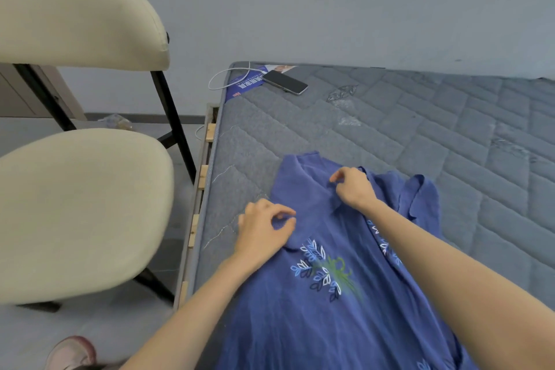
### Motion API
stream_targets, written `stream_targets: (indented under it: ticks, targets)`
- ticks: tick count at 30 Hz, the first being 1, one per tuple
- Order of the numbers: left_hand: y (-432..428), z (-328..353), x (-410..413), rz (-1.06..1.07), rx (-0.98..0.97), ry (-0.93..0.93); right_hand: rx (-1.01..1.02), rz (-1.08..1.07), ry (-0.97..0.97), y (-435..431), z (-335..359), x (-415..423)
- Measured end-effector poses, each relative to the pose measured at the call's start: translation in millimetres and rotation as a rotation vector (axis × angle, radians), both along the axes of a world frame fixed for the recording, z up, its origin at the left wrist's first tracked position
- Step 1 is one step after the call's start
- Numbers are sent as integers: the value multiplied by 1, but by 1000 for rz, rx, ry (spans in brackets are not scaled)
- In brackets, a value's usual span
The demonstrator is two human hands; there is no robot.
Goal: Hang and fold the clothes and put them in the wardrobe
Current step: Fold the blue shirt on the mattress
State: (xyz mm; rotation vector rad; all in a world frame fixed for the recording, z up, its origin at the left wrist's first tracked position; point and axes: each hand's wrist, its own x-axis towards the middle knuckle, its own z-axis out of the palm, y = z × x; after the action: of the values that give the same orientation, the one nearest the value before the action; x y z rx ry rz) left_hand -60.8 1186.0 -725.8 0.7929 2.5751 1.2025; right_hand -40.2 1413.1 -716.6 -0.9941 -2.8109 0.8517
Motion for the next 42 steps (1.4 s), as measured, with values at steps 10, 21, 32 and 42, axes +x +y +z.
stream_targets:
  ticks: [10,21,32,42]
  targets:
    - [6,-20,-38,152,-182,-417,23,253,120,-34,-11,-59]
    - [-5,-34,-56,187,-85,-479,-166,86,163,-49,-25,-108]
    - [19,-1,-28,214,-211,59,-32,-3,319,-10,0,-24]
    - [83,3,44,-313,-334,71,227,-378,-161,34,-21,114]
